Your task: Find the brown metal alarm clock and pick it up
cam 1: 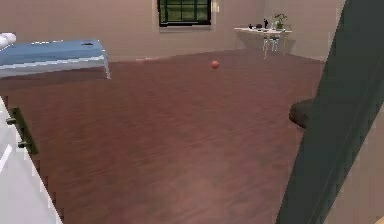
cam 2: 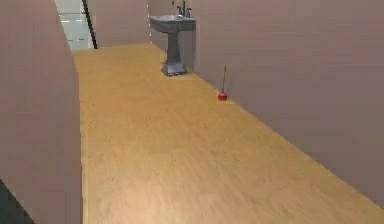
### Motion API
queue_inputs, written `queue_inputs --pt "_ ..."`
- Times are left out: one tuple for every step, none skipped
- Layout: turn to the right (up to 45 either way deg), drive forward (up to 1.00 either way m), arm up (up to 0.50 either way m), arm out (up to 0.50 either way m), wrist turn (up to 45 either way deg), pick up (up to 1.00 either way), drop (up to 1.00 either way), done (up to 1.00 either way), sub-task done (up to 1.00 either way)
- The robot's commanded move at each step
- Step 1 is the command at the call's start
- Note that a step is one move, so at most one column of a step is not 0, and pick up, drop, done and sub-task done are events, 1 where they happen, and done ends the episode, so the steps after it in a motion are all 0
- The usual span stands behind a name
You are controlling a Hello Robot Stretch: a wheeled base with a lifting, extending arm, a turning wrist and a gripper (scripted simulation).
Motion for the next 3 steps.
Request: queue_inputs --pt "0.0 0.75 0.0 0.0 0.0 0.0 0.0 0.0 0.0" --pt "27.0 0.0 0.0 0.0 0.0 0.0 0.0 0.0 0.0" --pt "0.0 1.0 0.0 0.0 0.0 0.0 0.0 0.0 0.0"
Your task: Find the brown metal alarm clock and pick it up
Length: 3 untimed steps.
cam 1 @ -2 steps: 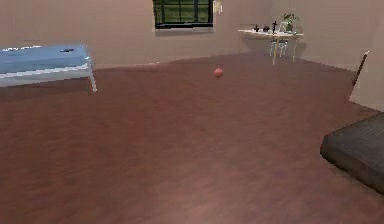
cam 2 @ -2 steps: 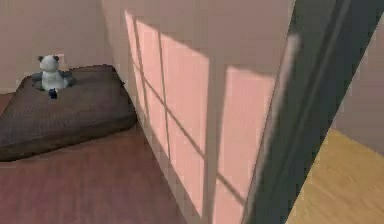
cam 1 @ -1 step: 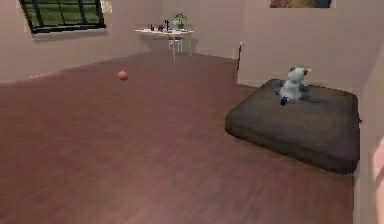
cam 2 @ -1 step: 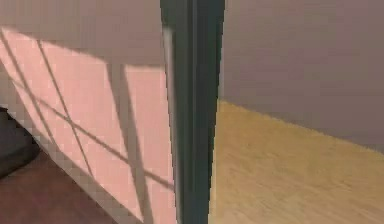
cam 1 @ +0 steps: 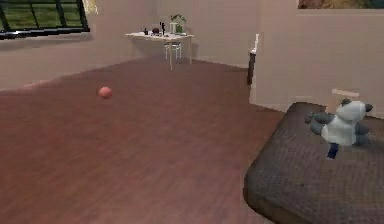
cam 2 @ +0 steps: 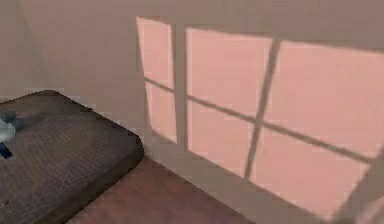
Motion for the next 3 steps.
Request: queue_inputs --pt "0.0 1.0 0.0 0.0 0.0 0.0 0.0 0.0 0.0" --pt "0.0 0.25 0.0 0.0 0.0 0.0 0.0 0.0 0.0" --pt "33.0 0.0 0.0 0.0 0.0 0.0 0.0 0.0 0.0"
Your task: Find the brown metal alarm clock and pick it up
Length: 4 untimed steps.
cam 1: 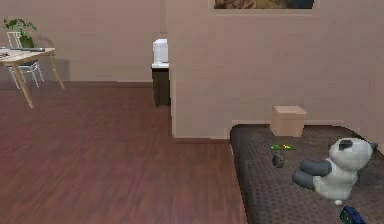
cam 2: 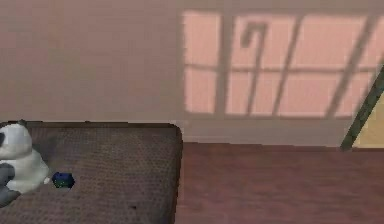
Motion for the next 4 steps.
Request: queue_inputs --pt "0.0 0.7 0.0 0.0 0.0 0.0 0.0 0.0 0.0" --pt "-36.0 0.0 0.0 0.0 0.0 0.0 0.0 0.0 0.0" --pt "0.0 0.0 0.46 0.0 0.0 0.0 0.0 0.0 0.0" --pt "0.0 0.0 0.0 0.5 0.0 0.0 0.0 0.0 0.0"
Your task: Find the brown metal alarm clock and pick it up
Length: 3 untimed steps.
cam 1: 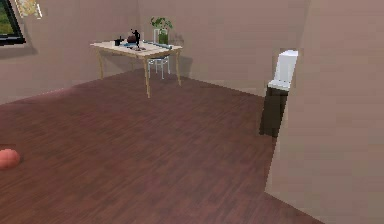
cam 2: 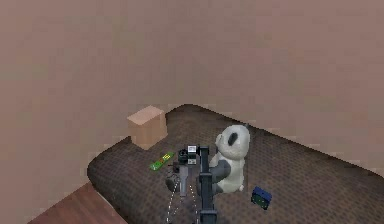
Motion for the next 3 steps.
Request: queue_inputs --pt "0.0 0.0 0.0 0.0 45.0 0.0 0.0 0.0 0.0" --pt "0.0 0.0 0.0 0.0 45.0 0.0 0.0 0.0 0.0" --pt "0.0 0.0 0.0 0.0 45.0 0.0 0.0 0.0 0.0"
